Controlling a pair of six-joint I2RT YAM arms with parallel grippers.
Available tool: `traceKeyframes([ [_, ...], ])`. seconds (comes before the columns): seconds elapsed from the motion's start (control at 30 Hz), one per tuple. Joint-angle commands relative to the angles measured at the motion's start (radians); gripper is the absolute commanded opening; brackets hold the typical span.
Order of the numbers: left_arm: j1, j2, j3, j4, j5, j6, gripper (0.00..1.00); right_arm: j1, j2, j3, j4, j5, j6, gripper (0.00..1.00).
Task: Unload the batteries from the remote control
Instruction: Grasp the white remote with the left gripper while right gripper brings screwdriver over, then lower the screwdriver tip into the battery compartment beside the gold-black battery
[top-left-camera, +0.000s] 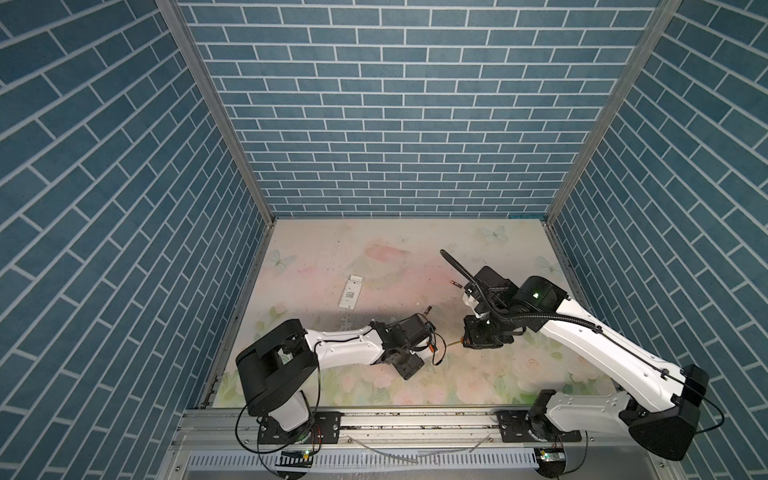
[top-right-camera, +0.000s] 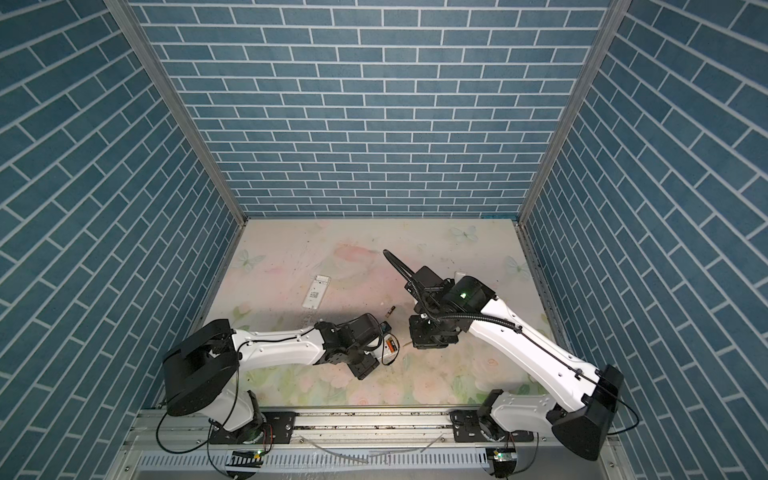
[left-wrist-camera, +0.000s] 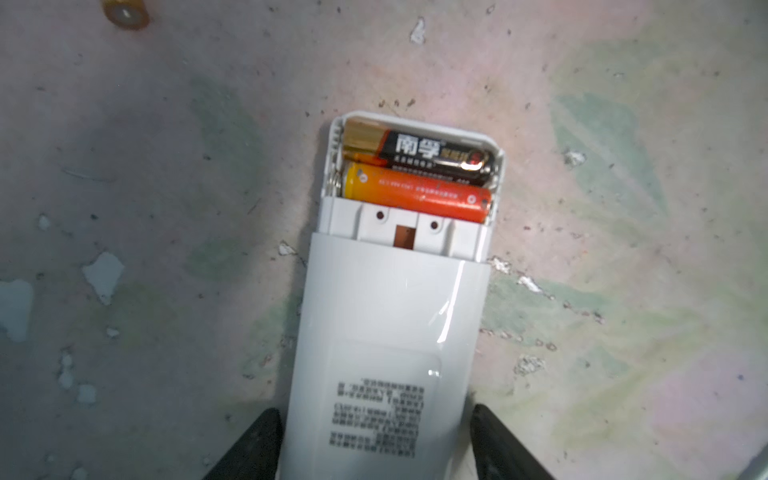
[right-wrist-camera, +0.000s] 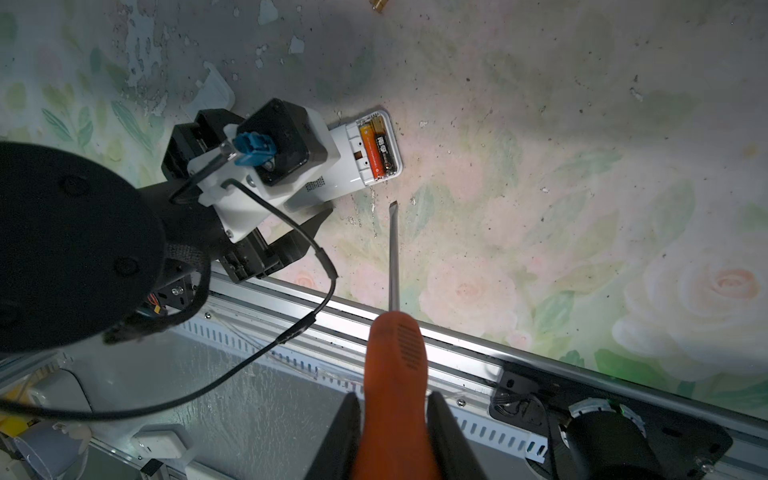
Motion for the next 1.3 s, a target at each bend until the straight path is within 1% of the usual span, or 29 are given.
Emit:
traceKeyframes([
  [0.0,0.006,0.009,-0.033,-0.009,0.003,-0.003,0.71,0.003,0.006,-0.016,0.029,-0.008,-0.009,0.0],
  [0.2,0.006,0.006,-0.05,0.008,-0.012,-0.001,0.62,0.002,0.021,-0.053,0.069,-0.027,-0.045,0.0],
  [0.3,0.006,0.001,-0.062,0.024,-0.006,0.003,0.59,0.003,0.025,-0.086,0.119,-0.036,-0.06,0.0],
  [0.4,0.006,-0.004,-0.072,0.034,-0.004,0.008,0.53,0.003,0.023,-0.116,0.145,-0.038,-0.088,0.0],
  [0.57,0.006,-0.011,-0.082,0.05,0.012,0.015,0.51,0.003,0.02,-0.159,0.201,-0.02,-0.169,0.0],
  [0.67,0.006,-0.012,-0.082,0.053,0.029,0.018,0.49,0.001,0.035,-0.171,0.226,-0.018,-0.193,0.0],
  [0.93,0.006,-0.018,-0.084,0.057,0.033,0.022,0.48,-0.003,0.054,-0.159,0.216,-0.012,-0.205,0.0],
  [1.27,0.006,-0.02,-0.083,0.056,0.037,0.024,0.47,-0.018,0.048,-0.189,0.218,-0.01,-0.198,0.0],
])
